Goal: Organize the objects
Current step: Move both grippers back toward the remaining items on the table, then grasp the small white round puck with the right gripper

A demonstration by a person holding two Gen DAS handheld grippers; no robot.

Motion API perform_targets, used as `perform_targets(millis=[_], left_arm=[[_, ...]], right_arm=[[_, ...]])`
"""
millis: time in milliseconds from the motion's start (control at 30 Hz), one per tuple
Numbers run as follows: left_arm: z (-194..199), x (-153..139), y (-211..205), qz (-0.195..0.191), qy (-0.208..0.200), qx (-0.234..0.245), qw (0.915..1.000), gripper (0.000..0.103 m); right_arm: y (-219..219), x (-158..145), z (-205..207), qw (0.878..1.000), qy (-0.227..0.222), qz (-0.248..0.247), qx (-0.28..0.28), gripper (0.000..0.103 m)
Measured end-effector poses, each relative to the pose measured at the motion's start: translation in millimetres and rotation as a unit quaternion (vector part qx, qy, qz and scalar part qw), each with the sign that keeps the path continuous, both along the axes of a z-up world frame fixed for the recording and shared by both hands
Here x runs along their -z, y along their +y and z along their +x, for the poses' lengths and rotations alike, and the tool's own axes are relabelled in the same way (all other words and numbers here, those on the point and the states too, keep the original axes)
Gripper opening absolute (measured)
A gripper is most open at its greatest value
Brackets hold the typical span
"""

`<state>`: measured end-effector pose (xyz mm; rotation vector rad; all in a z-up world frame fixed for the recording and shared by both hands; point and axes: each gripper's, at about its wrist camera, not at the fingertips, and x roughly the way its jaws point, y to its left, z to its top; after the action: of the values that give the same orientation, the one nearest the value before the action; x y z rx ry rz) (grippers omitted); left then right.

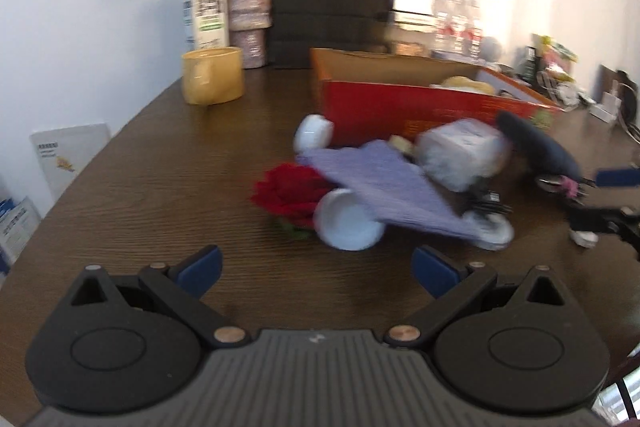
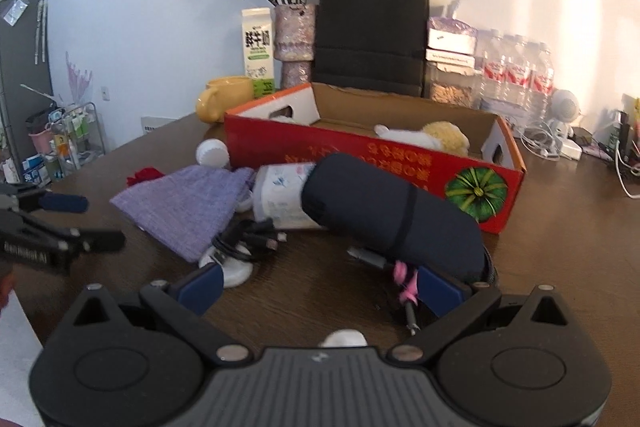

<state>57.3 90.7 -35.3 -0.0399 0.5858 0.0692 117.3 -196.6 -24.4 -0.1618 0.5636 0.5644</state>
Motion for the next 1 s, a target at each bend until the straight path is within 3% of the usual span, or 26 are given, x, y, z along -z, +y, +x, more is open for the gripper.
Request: perform_targets(millis=[333,400,533,633,800,1000], left_arm=[[-3,-2,28,-0.012,-0.003,-0.034,0.9993,0.103],[-3,-1,30,-0.015,-0.002,-0.036,0.9992,0.103],[-3,-1,31,-0.018,-0.003,-0.036,0.9992,0.103],[-3,-2,32,-0.019,-0.004,-0.040,0.9990,0.103],[-2,-4,38,-0.024,-0.008,-0.052,0.9983,0.103],[5,-8,50,-0.034,-0.018,-0.074,0.9965,0.103]], right_arm=[[-21,21,-11,0.999,0.022,-0.019,0.035,0.103],[-24,23,-14,0.999,0.024,-0.015,0.036,0.097],[-24,23,-19,0.999,0.019,-0.006,0.029,0.079],[-21,25,-17,0.999,0.022,-0.009,0.025,0.053],[-19,26,-17,1.000,0.018,-0.007,0.015,0.028],[-18,26,-16,1.000,0.014,-0.004,0.006,0.025]])
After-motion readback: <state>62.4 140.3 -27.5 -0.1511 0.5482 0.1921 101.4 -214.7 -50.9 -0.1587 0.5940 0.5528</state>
